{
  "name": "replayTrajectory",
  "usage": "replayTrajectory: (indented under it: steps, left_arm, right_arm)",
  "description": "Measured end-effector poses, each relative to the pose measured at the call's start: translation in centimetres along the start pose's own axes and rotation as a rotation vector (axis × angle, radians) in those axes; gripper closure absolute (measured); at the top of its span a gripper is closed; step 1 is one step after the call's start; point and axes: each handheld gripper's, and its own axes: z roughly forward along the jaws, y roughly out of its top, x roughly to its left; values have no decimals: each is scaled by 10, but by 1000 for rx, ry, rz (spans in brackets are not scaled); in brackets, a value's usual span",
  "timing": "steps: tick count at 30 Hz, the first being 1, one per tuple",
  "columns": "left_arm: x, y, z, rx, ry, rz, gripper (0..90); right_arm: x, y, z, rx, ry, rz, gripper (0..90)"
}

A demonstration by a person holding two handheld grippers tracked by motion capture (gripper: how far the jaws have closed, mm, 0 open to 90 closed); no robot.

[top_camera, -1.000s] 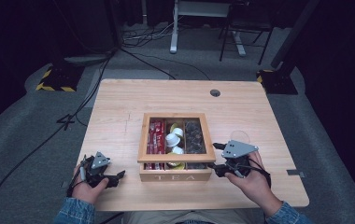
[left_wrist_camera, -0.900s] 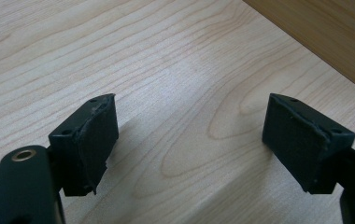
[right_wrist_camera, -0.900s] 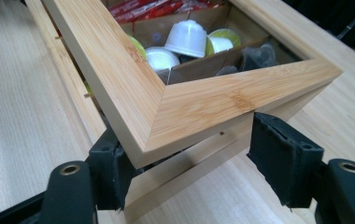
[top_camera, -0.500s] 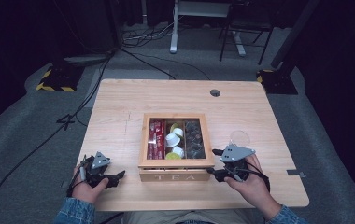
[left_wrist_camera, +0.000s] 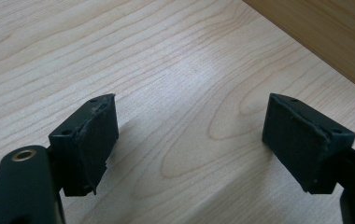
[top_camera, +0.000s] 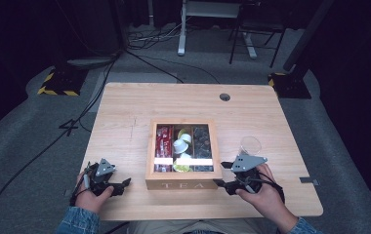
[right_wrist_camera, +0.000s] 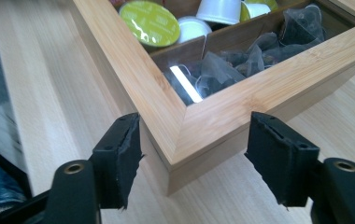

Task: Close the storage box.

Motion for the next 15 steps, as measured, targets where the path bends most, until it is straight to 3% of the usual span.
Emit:
replayTrajectory:
  steps: [8,12,15]
  left_arm:
    - [0,0,0,0,0,-1,188]
    - [0,0,0,-1,-1,-1,188]
    - [0,-1,-1,1,-2,2,188]
  right_arm:
    - [-5,3,-6,-44,30,48,310]
    - [-15,10,-22,-113,31,78,275]
    - [-19,11,-29,-126,21,85,259]
